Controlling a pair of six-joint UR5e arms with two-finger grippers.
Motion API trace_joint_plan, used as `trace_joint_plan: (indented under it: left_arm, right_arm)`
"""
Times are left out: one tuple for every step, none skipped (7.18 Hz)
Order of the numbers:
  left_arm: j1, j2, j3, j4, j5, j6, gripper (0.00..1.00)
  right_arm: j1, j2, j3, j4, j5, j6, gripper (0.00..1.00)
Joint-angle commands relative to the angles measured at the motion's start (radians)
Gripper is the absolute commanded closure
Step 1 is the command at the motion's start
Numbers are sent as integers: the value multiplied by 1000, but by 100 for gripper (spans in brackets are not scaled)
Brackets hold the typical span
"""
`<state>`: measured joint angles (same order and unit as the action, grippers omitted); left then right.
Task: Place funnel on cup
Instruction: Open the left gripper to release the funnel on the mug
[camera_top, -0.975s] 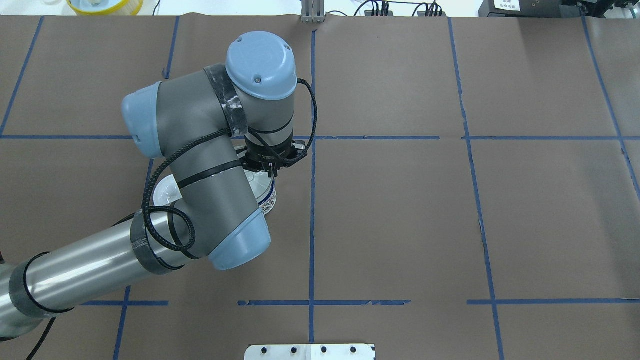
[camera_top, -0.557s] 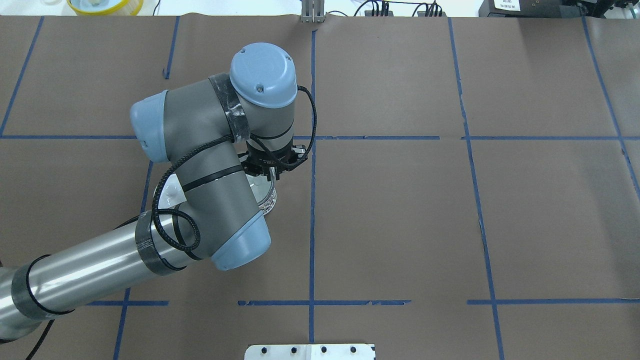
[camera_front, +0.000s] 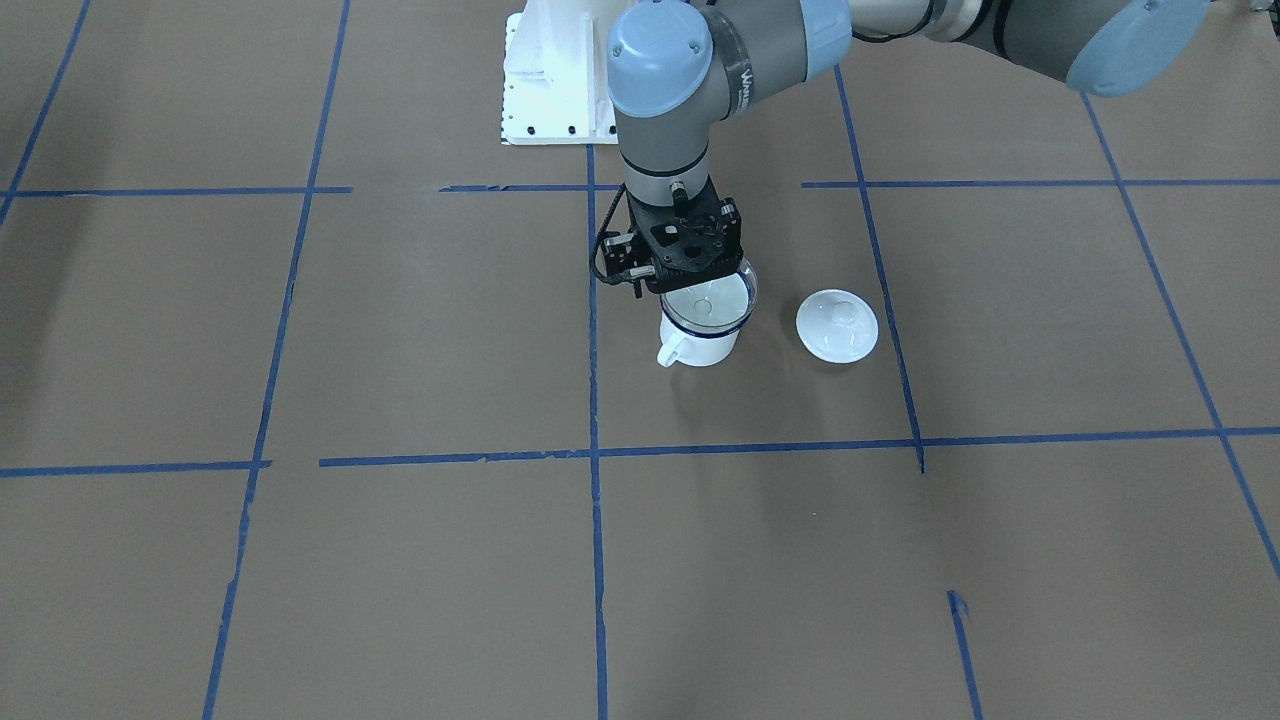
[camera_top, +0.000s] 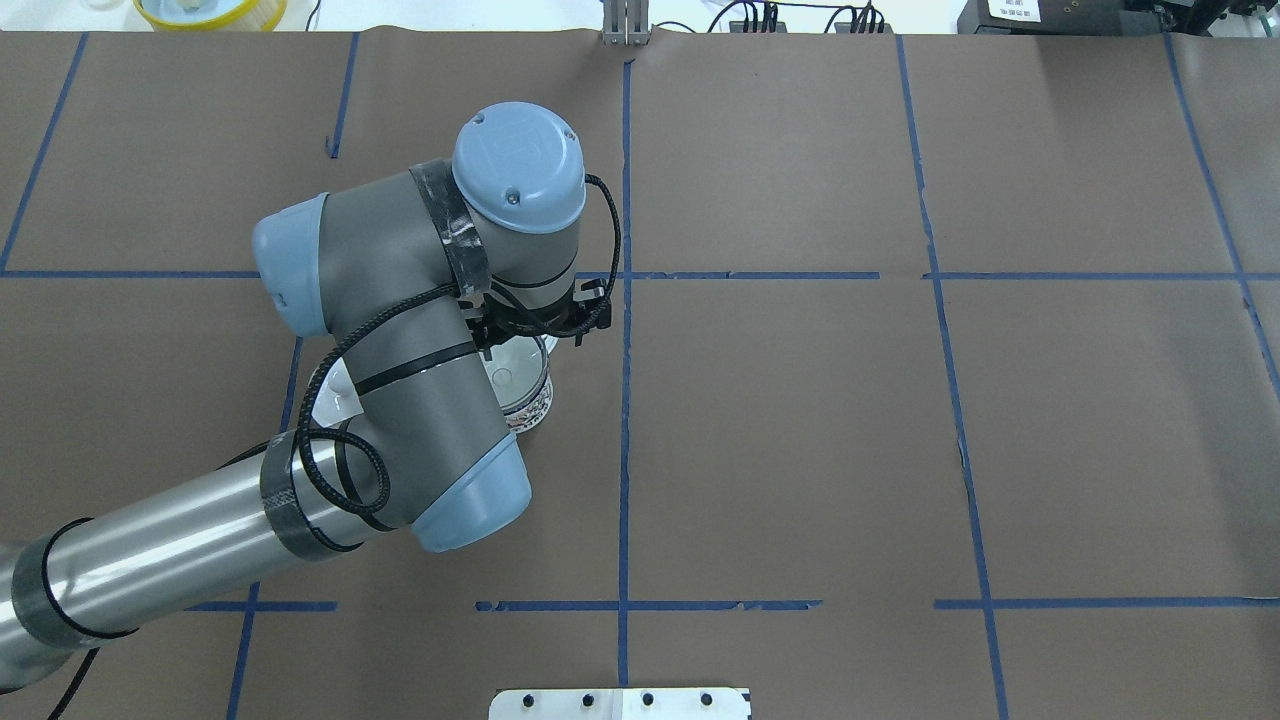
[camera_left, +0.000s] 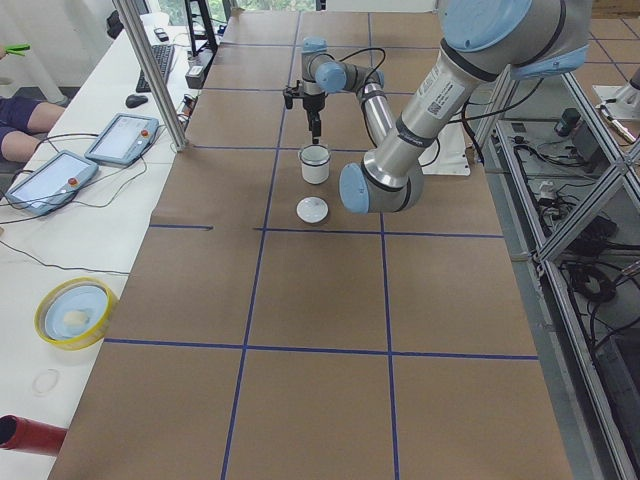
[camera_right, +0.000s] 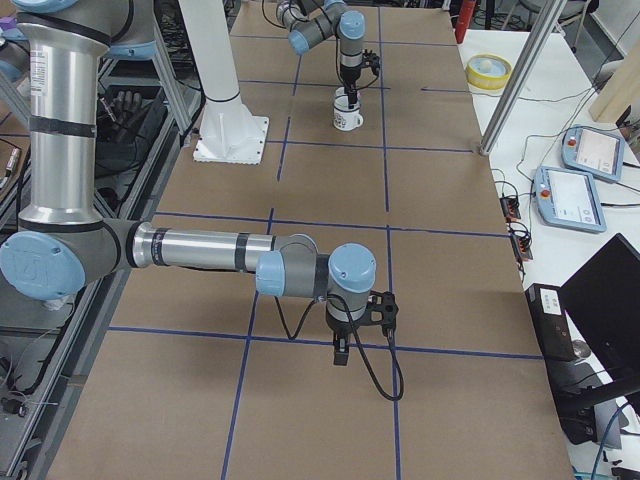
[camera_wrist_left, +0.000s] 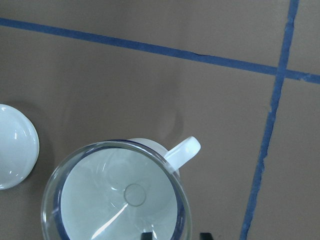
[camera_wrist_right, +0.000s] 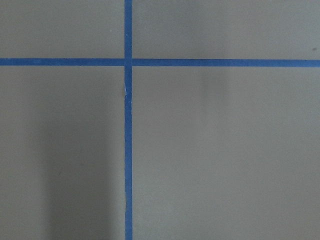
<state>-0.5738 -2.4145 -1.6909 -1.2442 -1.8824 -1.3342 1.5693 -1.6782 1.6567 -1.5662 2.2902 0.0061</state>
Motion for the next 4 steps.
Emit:
trace_joint_plan:
  left_arm:
    - [-6,123,-236,-3,0,0,0]
    - [-21,159,-313,-4,0,12,0]
    - [-71,167,-312,-47,2,47,0]
    - [-181,243,-319,-116,-12,160,0]
  right_arm:
    - [0,0,0,0,0,0,0]
    - [0,0,0,0,0,0,0]
    - [0,0,0,0,0,0,0]
    - [0,0,0,0,0,0,0]
